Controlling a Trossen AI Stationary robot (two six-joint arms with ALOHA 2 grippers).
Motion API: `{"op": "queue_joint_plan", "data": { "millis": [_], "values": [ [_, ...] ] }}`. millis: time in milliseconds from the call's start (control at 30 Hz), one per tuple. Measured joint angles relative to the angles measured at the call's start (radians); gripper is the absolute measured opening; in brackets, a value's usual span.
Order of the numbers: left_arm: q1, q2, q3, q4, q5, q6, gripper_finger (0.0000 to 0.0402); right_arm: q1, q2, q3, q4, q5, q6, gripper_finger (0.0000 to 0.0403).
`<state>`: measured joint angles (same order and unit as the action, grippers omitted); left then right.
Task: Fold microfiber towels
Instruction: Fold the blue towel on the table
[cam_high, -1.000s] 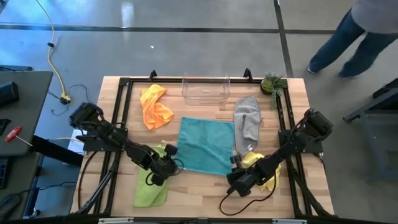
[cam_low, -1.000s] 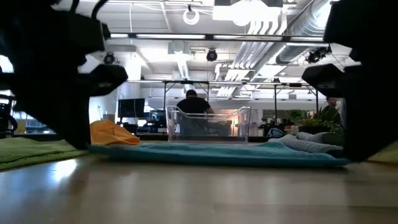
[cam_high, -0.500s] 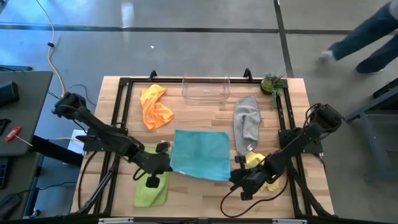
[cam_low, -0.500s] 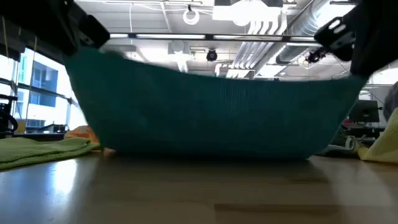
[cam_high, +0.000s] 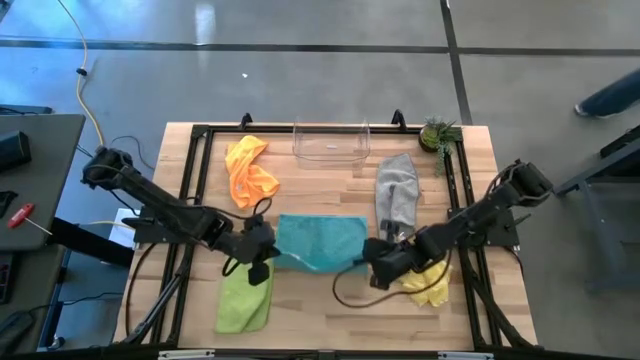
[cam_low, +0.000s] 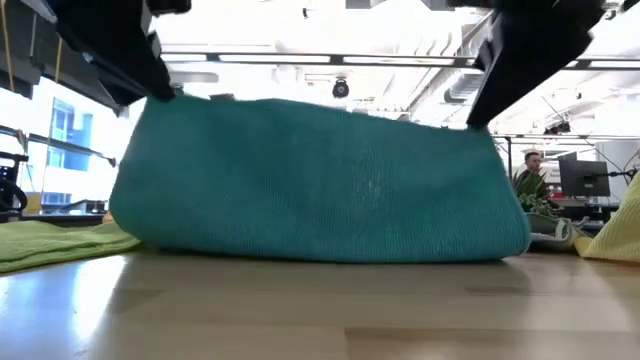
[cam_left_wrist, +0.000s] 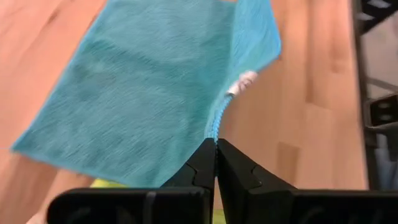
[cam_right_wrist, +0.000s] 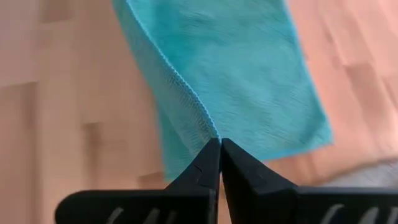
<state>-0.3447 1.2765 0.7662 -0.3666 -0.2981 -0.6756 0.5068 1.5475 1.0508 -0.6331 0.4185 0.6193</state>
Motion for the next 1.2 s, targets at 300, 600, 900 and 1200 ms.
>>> {"op": "queue_joint_plan", "data": {
  "millis": [300, 600, 900, 1200],
  "values": [
    [0.145, 0.000, 0.000, -0.112, -0.005, 0.023, 0.0000, -0.131, 0.001, 0.000, -0.058, 0.009, -0.023, 0.0000],
    [0.229, 0.015, -0.001, -0.130, -0.002, 0.083, 0.0000, -0.224, 0.001, -0.033, -0.051, -0.007, -0.051, 0.0000],
    [0.262, 0.096, -0.001, -0.116, 0.003, 0.108, 0.0001, -0.280, 0.001, -0.097, 0.060, -0.060, -0.056, 0.0001],
    [0.280, 0.113, -0.001, -0.135, 0.011, 0.105, 0.0076, -0.286, 0.001, -0.097, 0.048, -0.059, -0.036, 0.0107]
  ]
}}
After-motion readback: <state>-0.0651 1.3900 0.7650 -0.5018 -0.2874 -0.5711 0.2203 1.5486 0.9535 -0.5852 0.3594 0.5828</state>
